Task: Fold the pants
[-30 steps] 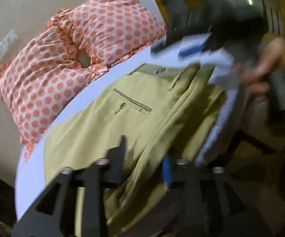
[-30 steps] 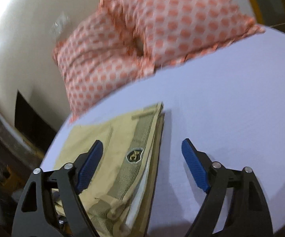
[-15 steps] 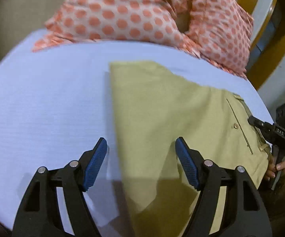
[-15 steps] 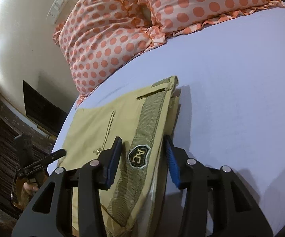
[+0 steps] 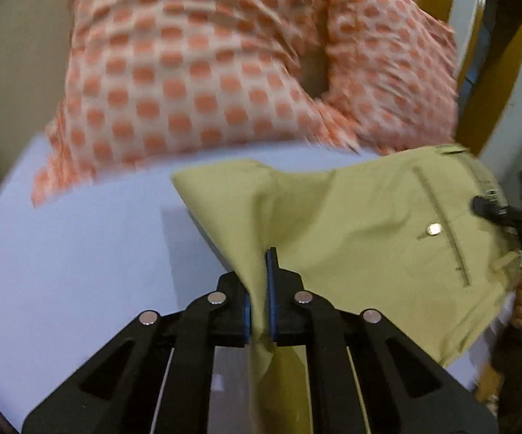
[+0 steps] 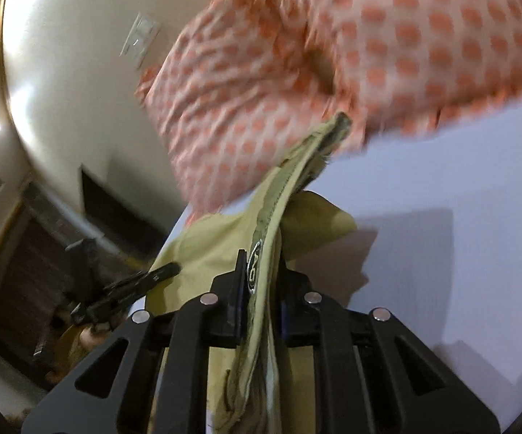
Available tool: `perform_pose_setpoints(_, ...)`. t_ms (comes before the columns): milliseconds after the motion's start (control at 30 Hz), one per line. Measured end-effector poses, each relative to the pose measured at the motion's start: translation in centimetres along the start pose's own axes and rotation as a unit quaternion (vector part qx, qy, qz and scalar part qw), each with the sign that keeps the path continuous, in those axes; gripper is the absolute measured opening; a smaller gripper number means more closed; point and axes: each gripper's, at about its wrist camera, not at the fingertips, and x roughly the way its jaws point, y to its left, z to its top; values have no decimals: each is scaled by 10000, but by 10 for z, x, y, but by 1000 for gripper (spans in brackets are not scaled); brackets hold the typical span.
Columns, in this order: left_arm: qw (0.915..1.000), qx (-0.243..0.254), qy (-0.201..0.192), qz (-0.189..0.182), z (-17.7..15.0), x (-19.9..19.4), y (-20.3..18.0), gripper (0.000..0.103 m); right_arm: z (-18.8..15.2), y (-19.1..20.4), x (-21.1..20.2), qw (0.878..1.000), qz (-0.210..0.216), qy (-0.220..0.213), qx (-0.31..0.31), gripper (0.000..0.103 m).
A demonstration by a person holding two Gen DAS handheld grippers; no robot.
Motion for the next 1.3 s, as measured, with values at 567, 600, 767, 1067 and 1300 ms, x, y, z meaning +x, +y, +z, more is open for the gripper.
perform_pose_setpoints(567, 9970, -10, 675, -375, -37, 27, -42, 71, -30, 10, 43, 9794, -1837, 711, -449, 86)
perform_pose_setpoints(600, 9966, 3, 781, -273, -40, 38, -44, 75, -35, 11, 51, 9756, -1989, 737, -571, 89)
perform_pose_setpoints(767, 9975, 164, 623, 283, -51, 22, -59, 84, -52, 40, 35, 9489, -2932, 625, -990, 96)
perform_pose_setpoints(1067, 9981, -166, 441, 393, -125, -52, -56, 101, -135, 76, 4, 9318, -3283, 466, -1478, 102)
perform_pose_setpoints(1300, 9947, -103, 722, 720, -140, -33, -62, 101, -149, 67, 31, 9182, -3647, 806, -1321, 102)
